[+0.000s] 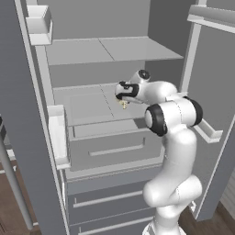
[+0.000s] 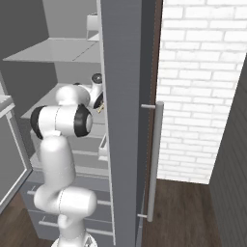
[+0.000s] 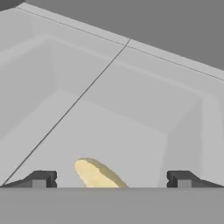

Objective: Place one mushroom and one fish in each tupperware on the nearby counter, to pack two identical lunches.

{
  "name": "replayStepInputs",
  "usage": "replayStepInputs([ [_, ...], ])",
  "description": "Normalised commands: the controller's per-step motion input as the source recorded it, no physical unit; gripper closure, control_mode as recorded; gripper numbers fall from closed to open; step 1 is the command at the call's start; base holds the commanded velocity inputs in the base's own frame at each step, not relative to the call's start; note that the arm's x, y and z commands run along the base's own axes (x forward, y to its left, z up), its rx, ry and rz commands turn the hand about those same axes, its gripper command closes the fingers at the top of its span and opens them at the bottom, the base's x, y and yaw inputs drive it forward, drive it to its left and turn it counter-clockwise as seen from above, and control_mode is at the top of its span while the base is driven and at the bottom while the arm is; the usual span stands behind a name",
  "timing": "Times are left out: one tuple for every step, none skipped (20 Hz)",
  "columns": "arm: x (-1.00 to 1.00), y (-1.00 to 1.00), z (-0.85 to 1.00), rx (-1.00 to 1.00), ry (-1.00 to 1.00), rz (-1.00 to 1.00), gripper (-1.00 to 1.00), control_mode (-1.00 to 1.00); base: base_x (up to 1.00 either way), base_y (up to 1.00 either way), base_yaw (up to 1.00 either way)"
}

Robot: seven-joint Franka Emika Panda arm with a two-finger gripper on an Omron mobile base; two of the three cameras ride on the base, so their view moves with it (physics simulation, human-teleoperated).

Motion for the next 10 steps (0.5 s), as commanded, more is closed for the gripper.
replayStepInputs([
  [0.41, 0.00, -0.19, 0.00, 0.01, 0.00, -1.00, -1.00, 0.00, 0.00, 0.00],
  [0.31, 0.00, -0.16, -0.04, 0.00, 0.00, -1.00, -1.00, 0.00, 0.00, 0.00],
  [0.26, 0.00, -0.17, -0.10, 0.00, 0.00, -1.00, -1.00, 0.00, 0.00, 0.00],
  [0.36, 0.00, -0.19, -0.13, 0.00, 0.00, -1.00, -1.00, 0.00, 0.00, 0.00],
  [0.43, 0.00, -0.19, -0.14, 0.00, 0.00, -1.00, -1.00, 0.00, 0.00, 0.00],
  [0.44, 0.00, -0.19, -0.13, 0.00, 0.00, -1.00, -1.00, 0.00, 0.00, 0.00],
  [0.40, 0.00, -0.16, -0.12, 0.00, 0.00, -1.00, -1.00, 0.00, 0.00, 0.00],
  [0.37, 0.00, -0.13, -0.10, 0.00, 0.00, -1.00, -1.00, 0.00, 0.00, 0.00],
  [0.31, 0.00, -0.12, -0.09, 0.00, 0.00, -1.00, -1.00, 0.00, 0.00, 0.00],
  [0.26, 0.00, -0.10, -0.08, 0.00, 0.00, -1.00, -1.00, 0.00, 0.00, 0.00],
])
